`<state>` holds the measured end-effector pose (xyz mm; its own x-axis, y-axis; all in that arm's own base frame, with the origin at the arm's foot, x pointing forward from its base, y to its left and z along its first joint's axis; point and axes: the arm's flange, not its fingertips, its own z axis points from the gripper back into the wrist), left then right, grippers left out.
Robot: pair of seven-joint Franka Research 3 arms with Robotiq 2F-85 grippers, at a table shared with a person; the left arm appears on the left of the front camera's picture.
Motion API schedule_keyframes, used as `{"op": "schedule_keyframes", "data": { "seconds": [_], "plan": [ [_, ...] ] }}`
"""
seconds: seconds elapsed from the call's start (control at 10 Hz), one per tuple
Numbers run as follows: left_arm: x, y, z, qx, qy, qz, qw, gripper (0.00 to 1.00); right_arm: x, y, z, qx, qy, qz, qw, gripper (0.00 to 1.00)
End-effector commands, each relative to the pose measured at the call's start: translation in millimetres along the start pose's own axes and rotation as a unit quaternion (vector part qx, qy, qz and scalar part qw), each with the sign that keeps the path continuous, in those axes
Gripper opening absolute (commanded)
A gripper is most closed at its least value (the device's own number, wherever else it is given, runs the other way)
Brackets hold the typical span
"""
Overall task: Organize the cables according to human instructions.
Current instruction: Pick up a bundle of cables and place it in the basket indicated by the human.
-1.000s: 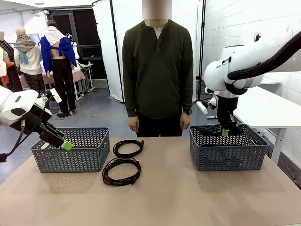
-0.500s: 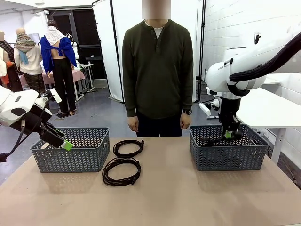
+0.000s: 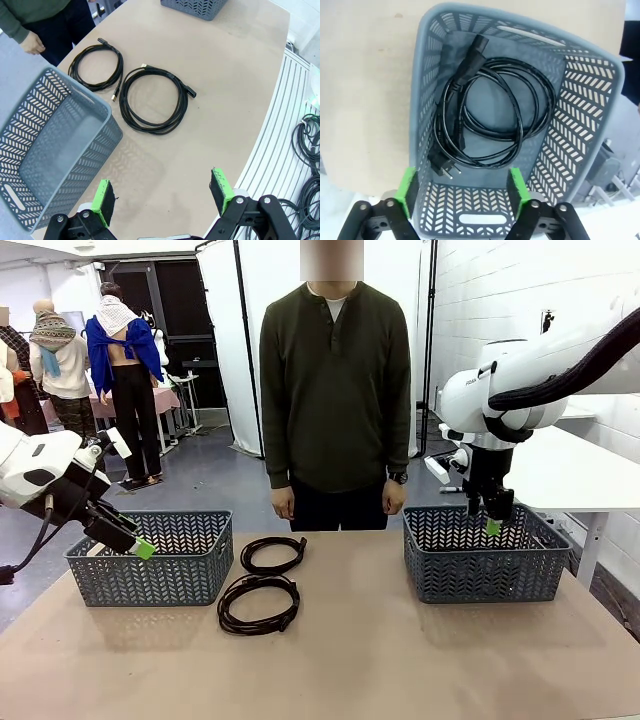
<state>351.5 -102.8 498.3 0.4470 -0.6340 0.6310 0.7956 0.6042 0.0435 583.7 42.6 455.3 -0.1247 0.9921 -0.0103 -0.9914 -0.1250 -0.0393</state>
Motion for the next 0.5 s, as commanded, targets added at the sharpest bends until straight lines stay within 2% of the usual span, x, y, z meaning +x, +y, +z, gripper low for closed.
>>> {"op": "schedule_keyframes", "data": {
  "seconds": [0.0, 0.4],
  "plan": [
    [-1.3, 2.7, -1.0, -0.007, -0.004, -0.001, 1.000, 1.00, -5.1, -7.6, 1.8, 0.008, -0.017, 0.014, 1.000, 1.00],
    [-1.3, 2.7, -1.0, -0.007, -0.004, -0.001, 1.000, 1.00, -5.1, -9.7, 4.4, 0.004, -0.006, -0.008, 1.000, 1.00]
  ]
}}
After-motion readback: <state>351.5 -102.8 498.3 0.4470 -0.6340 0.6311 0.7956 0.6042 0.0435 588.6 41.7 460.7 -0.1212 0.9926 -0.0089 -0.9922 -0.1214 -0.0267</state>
